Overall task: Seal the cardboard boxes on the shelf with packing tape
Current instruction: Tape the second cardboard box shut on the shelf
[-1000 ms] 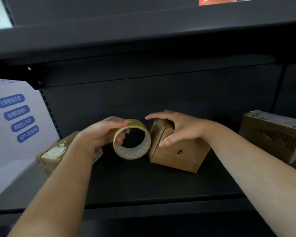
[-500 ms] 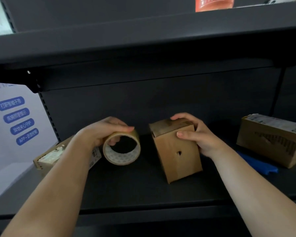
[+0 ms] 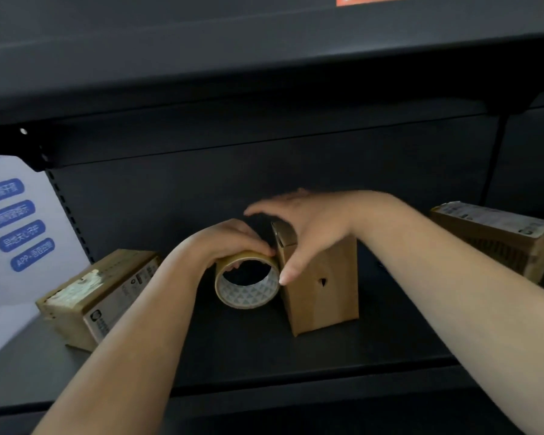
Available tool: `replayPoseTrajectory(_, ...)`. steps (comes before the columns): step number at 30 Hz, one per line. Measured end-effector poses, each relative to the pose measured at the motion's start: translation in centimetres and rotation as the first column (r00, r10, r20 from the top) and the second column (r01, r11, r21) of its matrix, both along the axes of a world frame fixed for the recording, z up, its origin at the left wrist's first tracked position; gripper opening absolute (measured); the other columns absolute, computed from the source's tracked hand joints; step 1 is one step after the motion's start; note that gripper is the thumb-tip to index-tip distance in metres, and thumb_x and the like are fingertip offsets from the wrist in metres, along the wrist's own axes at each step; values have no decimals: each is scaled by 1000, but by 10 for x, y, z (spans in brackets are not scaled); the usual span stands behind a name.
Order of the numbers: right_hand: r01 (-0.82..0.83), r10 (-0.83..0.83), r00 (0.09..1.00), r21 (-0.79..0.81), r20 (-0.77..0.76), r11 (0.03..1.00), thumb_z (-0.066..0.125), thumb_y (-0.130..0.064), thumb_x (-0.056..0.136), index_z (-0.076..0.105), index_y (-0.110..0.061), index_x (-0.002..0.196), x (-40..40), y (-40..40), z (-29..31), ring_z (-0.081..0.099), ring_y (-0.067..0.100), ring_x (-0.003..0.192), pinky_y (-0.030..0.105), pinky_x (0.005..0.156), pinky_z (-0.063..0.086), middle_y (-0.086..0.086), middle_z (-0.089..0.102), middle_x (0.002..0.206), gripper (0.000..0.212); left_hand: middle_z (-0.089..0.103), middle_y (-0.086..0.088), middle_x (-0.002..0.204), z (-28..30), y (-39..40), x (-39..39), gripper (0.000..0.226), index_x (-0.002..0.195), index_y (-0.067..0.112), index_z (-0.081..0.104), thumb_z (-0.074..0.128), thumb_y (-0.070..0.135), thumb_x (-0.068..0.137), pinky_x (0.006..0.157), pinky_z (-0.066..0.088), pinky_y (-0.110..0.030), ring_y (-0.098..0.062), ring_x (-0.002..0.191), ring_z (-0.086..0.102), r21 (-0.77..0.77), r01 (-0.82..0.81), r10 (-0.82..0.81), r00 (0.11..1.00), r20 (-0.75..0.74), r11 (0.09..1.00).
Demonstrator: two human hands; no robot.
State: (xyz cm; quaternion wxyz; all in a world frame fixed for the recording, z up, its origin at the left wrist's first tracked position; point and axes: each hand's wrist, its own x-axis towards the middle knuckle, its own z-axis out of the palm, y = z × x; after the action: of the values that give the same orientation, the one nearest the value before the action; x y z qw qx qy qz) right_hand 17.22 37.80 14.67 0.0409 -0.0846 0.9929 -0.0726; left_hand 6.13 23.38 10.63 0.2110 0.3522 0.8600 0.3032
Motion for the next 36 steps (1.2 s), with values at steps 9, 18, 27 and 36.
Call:
replayPoseTrajectory(9, -20, 10, 1000, -367, -29, 930, 81, -52, 53, 34, -58, 124, 2, 31, -12, 43, -1, 105, 19, 73, 39, -26, 40, 122, 85, 56, 1, 44, -5, -52, -12, 48, 75, 17, 70, 76, 62, 59, 49, 47, -22, -10, 42, 54, 603, 169, -394, 881, 263, 780)
replayPoseTrajectory(18, -76, -88, 977, -705, -193, 705, 79, -51, 44, 53, -49, 104, 11, 56, -35, 53, 13, 109, 33, 86, 48, -10, 51, 117, 66, 44, 5, 43, 28, -49, -16, 31, 56, 26, 70, 66, 52, 74, 40, 37, -20, -9, 40, 40, 162, -54, 45, 997, 55, 985)
replayPoseTrajectory(27, -137, -182, 952, -877, -245, 461, 79, -39, 46, 62, -42, 106, 20, 83, -82, 58, 9, 105, 20, 78, 48, -4, 59, 115, 62, 69, 3, 75, 5, -66, -29, 23, 103, 24, 68, 62, 27, 82, 49, 47, -21, -6, 59, 61, 212, 88, -116, 985, 126, 973)
replayPoseTrajectory(36, 98, -145, 989, -805, 15, 585, 83, -45, 44, 66, -47, 107, 19, 105, -92, 50, 3, 113, 22, 83, 45, -18, 49, 125, 65, 68, 17, 80, -26, -63, -44, 15, 99, 40, 68, 60, 32, 88, 63, 49, -20, -5, 80, 63, -44, -11, 10, 1000, -24, 999)
